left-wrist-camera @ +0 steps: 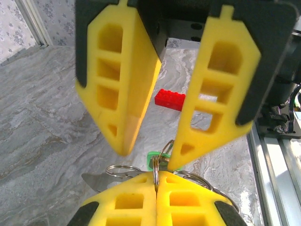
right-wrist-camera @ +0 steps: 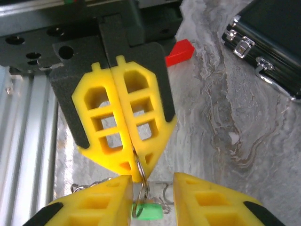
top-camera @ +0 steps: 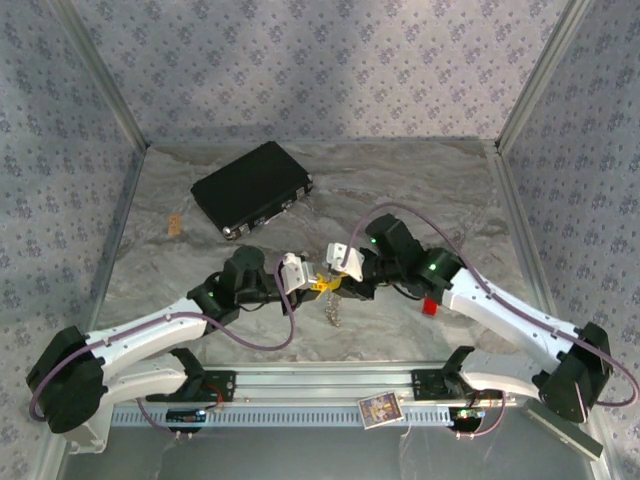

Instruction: Put the keys on the keyring

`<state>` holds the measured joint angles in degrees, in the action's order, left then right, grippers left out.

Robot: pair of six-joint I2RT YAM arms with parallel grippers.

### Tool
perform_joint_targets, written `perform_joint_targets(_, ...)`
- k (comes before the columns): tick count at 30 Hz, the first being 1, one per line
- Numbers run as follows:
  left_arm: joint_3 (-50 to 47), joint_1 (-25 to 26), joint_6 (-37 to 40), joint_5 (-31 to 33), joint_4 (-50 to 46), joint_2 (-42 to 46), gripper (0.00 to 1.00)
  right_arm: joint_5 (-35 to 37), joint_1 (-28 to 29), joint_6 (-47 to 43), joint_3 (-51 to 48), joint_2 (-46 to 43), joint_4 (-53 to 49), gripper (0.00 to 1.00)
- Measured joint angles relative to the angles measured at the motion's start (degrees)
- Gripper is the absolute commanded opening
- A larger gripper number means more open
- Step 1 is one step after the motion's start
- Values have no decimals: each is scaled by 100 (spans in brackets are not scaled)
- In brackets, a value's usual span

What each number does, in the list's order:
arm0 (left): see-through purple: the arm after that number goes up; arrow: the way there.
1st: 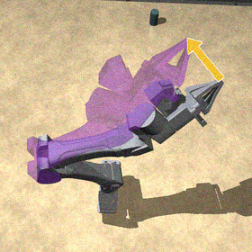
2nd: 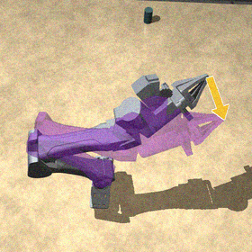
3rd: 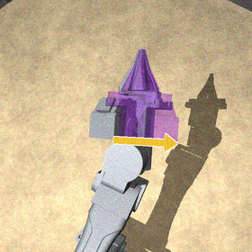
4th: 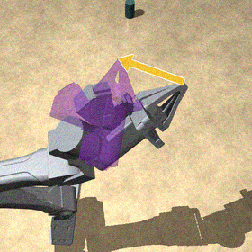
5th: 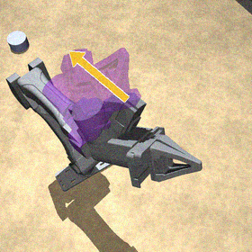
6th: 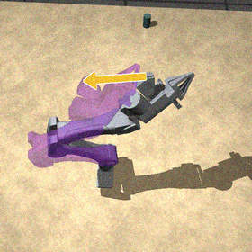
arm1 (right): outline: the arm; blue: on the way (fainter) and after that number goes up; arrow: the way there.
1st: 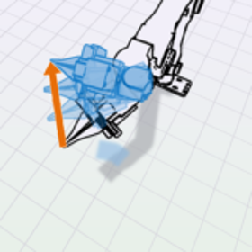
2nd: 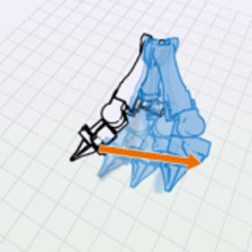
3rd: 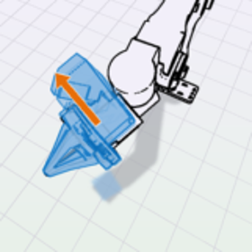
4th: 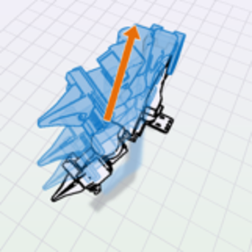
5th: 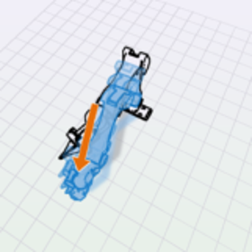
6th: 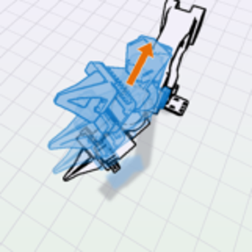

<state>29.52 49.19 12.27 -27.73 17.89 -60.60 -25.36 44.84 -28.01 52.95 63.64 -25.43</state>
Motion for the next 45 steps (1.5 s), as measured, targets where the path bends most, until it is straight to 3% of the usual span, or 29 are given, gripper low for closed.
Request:
perform_joint_targets(3,-120,0,-57,9,216,15,0,-372,-249,332,-420,-271,404,36)
perform_joint_targets(11,-282,0,-186,4,612,17,0,-833,-271,949,-916,-313,1161,34)
perform_joint_targets(21,-420,-7,-243,-87,822,17,0,-1001,-304,1130,-1005,-238,1513,0)
perform_joint_targets(23,-439,-7,-273,-111,855,17,0,-1021,-304,1080,-1005,-236,1495,0)
perform_joint_targets(28,-439,-4,-286,-129,846,24,18,-1025,-304,929,-905,-205,1298,0)
perform_joint_targets(34,-404,-4,-201,-28,590,105,27,-898,-251,542,-450,22,632,0)
perform_joint_targets(40,-328,-4,-87,125,238,103,29,-597,-83,149,22,310,-33,0)
perform_joint_targets(45,-236,-2,15,164,-24,103,20,-398,28,-76,267,496,-350,0)
